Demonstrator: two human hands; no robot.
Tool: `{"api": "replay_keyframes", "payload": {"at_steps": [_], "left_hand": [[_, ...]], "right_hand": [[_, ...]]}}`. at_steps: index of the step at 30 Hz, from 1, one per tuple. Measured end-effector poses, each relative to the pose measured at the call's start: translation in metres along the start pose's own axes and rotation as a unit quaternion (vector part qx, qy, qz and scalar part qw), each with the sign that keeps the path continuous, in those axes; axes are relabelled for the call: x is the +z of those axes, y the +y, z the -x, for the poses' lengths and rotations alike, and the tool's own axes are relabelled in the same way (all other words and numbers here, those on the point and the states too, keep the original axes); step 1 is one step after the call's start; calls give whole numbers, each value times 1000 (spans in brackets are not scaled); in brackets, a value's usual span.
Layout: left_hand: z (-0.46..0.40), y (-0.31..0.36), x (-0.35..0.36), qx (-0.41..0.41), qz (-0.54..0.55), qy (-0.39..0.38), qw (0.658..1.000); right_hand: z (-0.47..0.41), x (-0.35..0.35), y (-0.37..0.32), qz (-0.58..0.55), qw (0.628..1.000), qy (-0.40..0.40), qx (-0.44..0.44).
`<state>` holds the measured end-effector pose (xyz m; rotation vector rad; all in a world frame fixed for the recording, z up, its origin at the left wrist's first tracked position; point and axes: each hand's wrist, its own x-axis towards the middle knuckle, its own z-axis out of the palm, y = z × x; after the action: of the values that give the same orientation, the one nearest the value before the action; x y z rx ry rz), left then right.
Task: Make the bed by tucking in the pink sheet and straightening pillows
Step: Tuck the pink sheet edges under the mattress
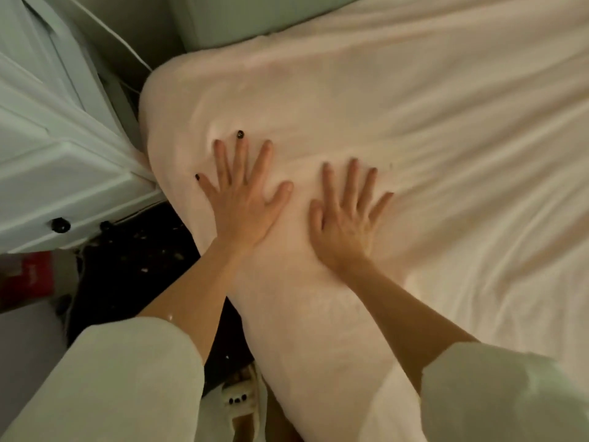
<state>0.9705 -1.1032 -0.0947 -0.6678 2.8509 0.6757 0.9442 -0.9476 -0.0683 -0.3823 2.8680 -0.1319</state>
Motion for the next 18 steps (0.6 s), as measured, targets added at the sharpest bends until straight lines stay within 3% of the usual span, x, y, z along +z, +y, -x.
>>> {"api": "replay_keyframes", "payload": {"at_steps": [4, 7, 9, 10, 12, 14, 16, 18], "left_hand": [[34, -13, 2, -93, 92, -40, 991], [76, -30, 3, -177, 210, -93, 957], [111, -31, 2, -202, 182, -91, 958], [127, -26, 2, -191, 133, -83, 969], [159, -8, 3, -97, 38, -51, 993], [183, 15, 10, 72, -10, -31, 997], [198, 32, 24, 214, -73, -69, 972], [213, 30, 40, 231, -107, -143, 956]], "right_hand": [[62, 16, -8, -11, 997, -25, -68], [107, 16, 2, -43, 988, -30, -145], [136, 7, 19, -60, 990, 10, -125], [148, 3, 32, -53, 996, 26, -74], [174, -5, 60, -33, 997, -3, 63], [203, -1, 80, -28, 984, -83, 156], [239, 15, 80, -8, 980, -145, 136], [284, 39, 69, -4, 981, -180, 77]]}}
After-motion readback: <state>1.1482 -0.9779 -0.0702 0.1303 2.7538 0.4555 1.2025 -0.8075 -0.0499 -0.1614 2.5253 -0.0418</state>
